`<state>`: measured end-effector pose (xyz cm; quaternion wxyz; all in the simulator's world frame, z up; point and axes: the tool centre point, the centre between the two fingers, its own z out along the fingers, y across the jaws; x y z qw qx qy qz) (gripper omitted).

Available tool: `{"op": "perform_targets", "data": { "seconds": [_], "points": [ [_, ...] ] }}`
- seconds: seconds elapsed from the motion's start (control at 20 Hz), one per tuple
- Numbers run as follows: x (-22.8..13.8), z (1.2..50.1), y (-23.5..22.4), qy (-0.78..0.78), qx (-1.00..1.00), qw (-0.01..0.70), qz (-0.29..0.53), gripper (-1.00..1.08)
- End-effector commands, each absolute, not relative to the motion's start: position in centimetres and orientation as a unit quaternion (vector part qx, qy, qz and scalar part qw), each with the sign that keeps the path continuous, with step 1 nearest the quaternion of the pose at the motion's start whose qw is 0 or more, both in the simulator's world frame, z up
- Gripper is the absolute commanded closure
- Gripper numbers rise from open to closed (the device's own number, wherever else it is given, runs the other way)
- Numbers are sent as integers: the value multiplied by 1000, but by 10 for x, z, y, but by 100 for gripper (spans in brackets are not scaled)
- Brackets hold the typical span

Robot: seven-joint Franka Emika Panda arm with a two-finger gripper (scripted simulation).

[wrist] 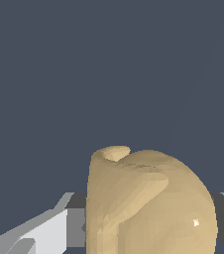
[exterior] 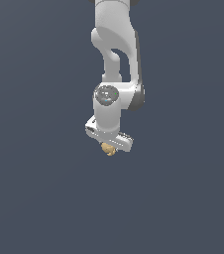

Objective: Pick up the object and move it to a goal position.

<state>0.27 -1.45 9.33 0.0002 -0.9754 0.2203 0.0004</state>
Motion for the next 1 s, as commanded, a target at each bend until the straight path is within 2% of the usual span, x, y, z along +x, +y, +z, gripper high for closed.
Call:
{"op": "perform_targets", "data": {
  "seconds": [0.0,0.5,0.95],
  "points": [
    [-13,101,-19,220,-975,0,0,108],
    [-69,132,-37,220,-975,1,0,108],
    [-94,146,-46,220,-975,1,0,108]
  ]
}}
